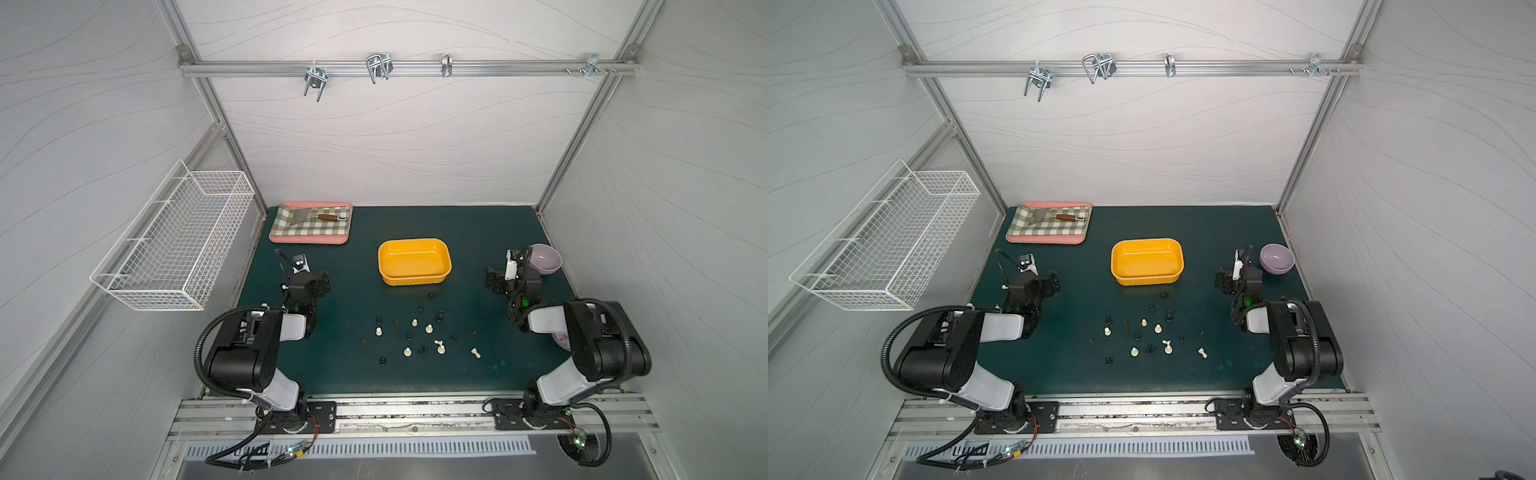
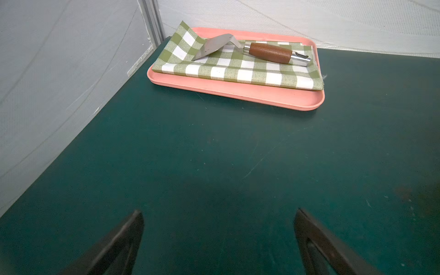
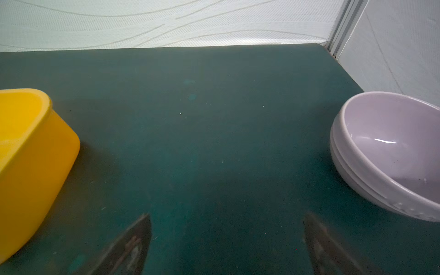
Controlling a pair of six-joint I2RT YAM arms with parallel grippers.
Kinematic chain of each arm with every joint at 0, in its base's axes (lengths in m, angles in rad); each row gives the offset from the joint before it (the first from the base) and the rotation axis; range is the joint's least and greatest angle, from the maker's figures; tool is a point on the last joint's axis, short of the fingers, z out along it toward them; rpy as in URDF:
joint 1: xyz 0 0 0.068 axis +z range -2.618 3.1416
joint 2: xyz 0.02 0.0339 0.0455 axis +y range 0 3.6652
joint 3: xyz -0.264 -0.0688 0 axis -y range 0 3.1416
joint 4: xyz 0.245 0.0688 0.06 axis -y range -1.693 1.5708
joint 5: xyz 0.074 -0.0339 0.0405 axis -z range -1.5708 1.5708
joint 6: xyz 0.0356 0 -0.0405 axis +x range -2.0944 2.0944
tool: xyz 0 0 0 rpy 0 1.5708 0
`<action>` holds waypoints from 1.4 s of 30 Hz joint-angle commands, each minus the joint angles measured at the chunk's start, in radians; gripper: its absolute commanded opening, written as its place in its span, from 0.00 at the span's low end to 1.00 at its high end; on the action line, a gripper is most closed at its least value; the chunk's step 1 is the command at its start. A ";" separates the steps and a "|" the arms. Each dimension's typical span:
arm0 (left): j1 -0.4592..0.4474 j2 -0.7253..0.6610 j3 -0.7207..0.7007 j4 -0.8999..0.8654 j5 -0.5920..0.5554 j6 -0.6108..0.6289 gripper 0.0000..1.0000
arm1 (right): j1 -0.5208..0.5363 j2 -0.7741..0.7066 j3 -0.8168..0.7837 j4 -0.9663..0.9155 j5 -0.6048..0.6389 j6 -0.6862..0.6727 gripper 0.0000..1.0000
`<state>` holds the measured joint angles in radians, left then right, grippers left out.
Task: Put the chess pieces into the storage box
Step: Pick up the chess piece at the center of the board.
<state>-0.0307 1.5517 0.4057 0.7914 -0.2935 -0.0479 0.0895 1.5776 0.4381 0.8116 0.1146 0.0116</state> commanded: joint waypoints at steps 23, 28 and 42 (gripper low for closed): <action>0.011 -0.003 0.016 0.038 0.017 0.002 0.99 | 0.000 0.004 0.001 0.009 -0.016 0.000 0.99; 0.014 -0.002 0.019 0.034 0.026 0.001 0.99 | 0.000 0.004 -0.001 0.011 -0.015 0.000 0.99; 0.026 -0.284 0.400 -0.732 0.270 0.021 0.85 | 0.080 -0.375 0.316 -0.751 -0.085 -0.026 0.99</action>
<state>-0.0074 1.3289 0.6777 0.2836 -0.1558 -0.0372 0.1230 1.2797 0.6586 0.3351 0.0822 0.0063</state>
